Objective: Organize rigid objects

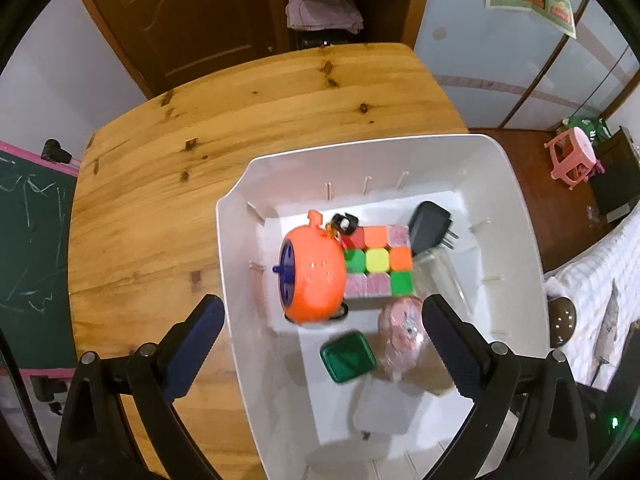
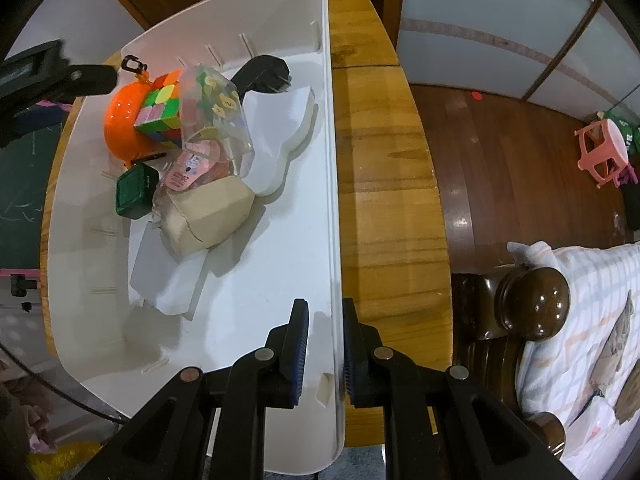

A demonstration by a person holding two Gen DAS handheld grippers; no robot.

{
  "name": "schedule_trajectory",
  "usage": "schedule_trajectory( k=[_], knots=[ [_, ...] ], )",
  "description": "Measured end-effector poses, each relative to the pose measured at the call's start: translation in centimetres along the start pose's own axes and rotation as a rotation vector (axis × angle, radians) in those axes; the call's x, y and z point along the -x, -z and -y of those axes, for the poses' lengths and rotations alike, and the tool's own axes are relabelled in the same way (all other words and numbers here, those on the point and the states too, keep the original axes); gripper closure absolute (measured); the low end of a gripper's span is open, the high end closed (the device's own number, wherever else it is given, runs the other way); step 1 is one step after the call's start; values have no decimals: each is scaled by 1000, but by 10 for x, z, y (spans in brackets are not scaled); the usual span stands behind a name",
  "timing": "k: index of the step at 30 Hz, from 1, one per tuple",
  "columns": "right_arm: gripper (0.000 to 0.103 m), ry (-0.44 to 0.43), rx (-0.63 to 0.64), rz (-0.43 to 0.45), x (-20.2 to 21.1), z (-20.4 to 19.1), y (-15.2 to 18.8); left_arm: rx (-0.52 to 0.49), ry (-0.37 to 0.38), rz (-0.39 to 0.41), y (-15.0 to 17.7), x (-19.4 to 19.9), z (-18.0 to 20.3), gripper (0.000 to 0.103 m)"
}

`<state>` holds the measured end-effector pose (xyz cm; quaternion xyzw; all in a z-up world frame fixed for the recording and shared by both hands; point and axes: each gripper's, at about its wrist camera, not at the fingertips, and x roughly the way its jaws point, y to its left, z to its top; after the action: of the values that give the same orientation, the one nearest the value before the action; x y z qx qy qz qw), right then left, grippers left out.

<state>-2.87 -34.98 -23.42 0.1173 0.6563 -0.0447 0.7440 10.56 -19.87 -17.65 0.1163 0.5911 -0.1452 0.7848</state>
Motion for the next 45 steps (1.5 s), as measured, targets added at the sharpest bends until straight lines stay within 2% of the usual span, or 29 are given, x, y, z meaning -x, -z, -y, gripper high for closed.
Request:
schedule_trajectory(
  k=[5,17,29,34,40,45],
  knots=[
    [87,-1,13,41,13,0,1,14,-1,25,17,29,1,3],
    [87,-16,82,151,68,-6,3,89,-71,142,68,115,-8,3],
    [87,-68,219,302,148,-62,8,165,-104,235,99,172,-37,3],
    [87,-74,234,347,176,-84,14,162,-126,263,109,189,-52,3],
    [87,-56,262,420,215,-114,29,157,-123,286,118,210,-71,3],
    [86,-59,234,457,243,-125,37,156,-112,326,126,228,-83,3]
  ],
)
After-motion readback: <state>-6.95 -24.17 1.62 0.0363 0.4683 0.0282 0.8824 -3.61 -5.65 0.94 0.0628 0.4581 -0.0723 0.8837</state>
